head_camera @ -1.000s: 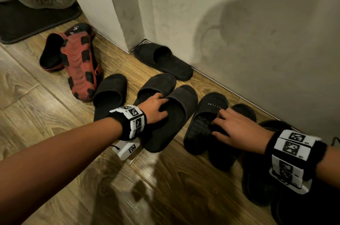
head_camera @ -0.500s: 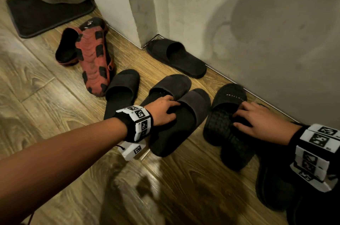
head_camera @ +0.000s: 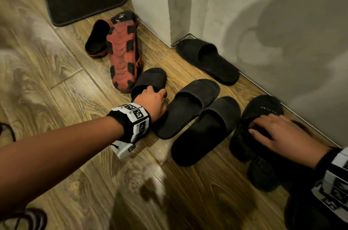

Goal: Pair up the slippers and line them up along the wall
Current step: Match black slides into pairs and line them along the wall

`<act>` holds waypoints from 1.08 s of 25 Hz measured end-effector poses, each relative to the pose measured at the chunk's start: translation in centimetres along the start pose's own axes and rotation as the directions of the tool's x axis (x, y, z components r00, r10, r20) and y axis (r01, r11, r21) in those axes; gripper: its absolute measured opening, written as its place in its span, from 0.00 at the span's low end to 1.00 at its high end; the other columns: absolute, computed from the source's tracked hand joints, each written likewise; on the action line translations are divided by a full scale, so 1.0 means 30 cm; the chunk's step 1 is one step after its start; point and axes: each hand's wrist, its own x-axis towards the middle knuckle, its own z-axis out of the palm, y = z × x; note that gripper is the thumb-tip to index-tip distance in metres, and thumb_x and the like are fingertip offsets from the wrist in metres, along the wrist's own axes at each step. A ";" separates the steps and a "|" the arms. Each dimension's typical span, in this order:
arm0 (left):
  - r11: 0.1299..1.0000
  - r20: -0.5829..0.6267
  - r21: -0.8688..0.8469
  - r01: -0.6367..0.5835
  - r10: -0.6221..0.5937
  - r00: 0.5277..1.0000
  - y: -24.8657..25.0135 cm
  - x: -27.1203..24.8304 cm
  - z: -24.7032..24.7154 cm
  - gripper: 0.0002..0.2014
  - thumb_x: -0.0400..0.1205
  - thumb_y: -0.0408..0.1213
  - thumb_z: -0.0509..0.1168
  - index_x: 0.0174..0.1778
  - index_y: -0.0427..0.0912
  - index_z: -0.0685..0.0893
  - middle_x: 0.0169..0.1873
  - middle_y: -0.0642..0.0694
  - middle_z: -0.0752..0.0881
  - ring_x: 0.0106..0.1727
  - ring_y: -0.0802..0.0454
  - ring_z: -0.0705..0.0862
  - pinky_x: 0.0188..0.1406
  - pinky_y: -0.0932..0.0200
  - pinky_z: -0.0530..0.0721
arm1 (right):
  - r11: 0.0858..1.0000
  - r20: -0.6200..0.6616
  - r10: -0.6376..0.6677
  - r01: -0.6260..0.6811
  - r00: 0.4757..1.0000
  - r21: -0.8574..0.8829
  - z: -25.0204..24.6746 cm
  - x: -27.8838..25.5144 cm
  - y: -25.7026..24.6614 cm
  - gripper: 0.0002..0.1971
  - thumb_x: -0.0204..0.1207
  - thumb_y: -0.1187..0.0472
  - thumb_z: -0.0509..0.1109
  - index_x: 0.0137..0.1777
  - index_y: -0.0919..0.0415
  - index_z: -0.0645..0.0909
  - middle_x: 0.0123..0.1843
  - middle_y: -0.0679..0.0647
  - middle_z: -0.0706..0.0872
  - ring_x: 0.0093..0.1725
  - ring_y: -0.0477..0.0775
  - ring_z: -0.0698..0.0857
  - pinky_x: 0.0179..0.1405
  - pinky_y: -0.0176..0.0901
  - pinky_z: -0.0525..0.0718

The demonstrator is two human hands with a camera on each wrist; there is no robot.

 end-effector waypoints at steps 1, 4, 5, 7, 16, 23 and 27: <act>0.999 0.050 -0.019 0.030 -0.029 0.998 -0.015 0.007 0.011 0.23 0.80 0.48 0.61 0.72 0.49 0.73 0.63 0.33 0.73 0.62 0.31 0.78 0.62 0.42 0.81 | 1.000 0.001 -0.002 0.002 1.000 0.001 0.005 0.011 -0.006 0.19 0.79 0.39 0.55 0.58 0.46 0.81 0.51 0.43 0.86 0.53 0.47 0.82 0.57 0.47 0.78; 0.998 0.080 -0.046 0.034 -0.031 0.996 -0.030 0.041 0.028 0.28 0.80 0.50 0.61 0.77 0.50 0.71 0.69 0.34 0.68 0.70 0.32 0.71 0.71 0.44 0.74 | 1.000 0.002 -0.002 0.002 1.000 -0.005 0.016 0.034 -0.007 0.20 0.78 0.37 0.53 0.58 0.44 0.80 0.51 0.42 0.85 0.52 0.45 0.82 0.55 0.44 0.76; 0.997 0.058 -0.071 0.030 -0.026 0.998 -0.034 0.052 0.028 0.28 0.80 0.50 0.61 0.77 0.48 0.72 0.70 0.34 0.69 0.70 0.32 0.70 0.72 0.44 0.72 | 1.000 0.004 -0.003 0.003 1.000 -0.003 0.016 0.043 -0.007 0.21 0.78 0.37 0.52 0.58 0.43 0.80 0.51 0.41 0.85 0.53 0.44 0.81 0.54 0.43 0.75; 0.988 0.019 -0.151 0.039 -0.037 0.999 -0.048 0.075 0.025 0.27 0.81 0.49 0.62 0.75 0.41 0.75 0.70 0.35 0.70 0.70 0.32 0.70 0.72 0.44 0.72 | 1.000 0.004 -0.004 0.004 1.000 0.004 0.019 0.055 -0.009 0.19 0.78 0.37 0.52 0.57 0.42 0.80 0.52 0.40 0.85 0.53 0.43 0.81 0.54 0.42 0.75; 0.941 -0.060 -0.319 0.114 -0.140 0.988 -0.288 0.203 -0.083 0.14 0.81 0.33 0.64 0.57 0.28 0.87 0.60 0.27 0.80 0.66 0.33 0.79 0.66 0.56 0.72 | 1.000 0.047 -0.013 0.014 0.999 -0.016 0.041 0.074 -0.007 0.18 0.80 0.38 0.55 0.59 0.43 0.79 0.52 0.40 0.84 0.53 0.42 0.80 0.57 0.42 0.76; 0.972 -0.220 0.027 0.235 -0.223 0.950 -0.137 0.213 -0.135 0.27 0.78 0.52 0.64 0.66 0.36 0.75 0.68 0.30 0.70 0.69 0.31 0.70 0.63 0.42 0.77 | 1.000 0.026 0.018 -0.019 0.999 0.011 0.029 0.071 0.004 0.18 0.80 0.39 0.55 0.60 0.43 0.80 0.54 0.40 0.85 0.56 0.43 0.81 0.61 0.44 0.75; 0.990 -0.159 -0.130 -0.050 0.029 0.987 0.071 0.323 -0.131 0.22 0.81 0.48 0.62 0.68 0.43 0.77 0.65 0.32 0.77 0.69 0.34 0.75 0.67 0.44 0.76 | 0.999 0.030 0.036 -0.037 0.999 0.031 0.024 0.053 0.014 0.17 0.80 0.39 0.54 0.58 0.42 0.80 0.53 0.39 0.84 0.54 0.42 0.80 0.57 0.41 0.75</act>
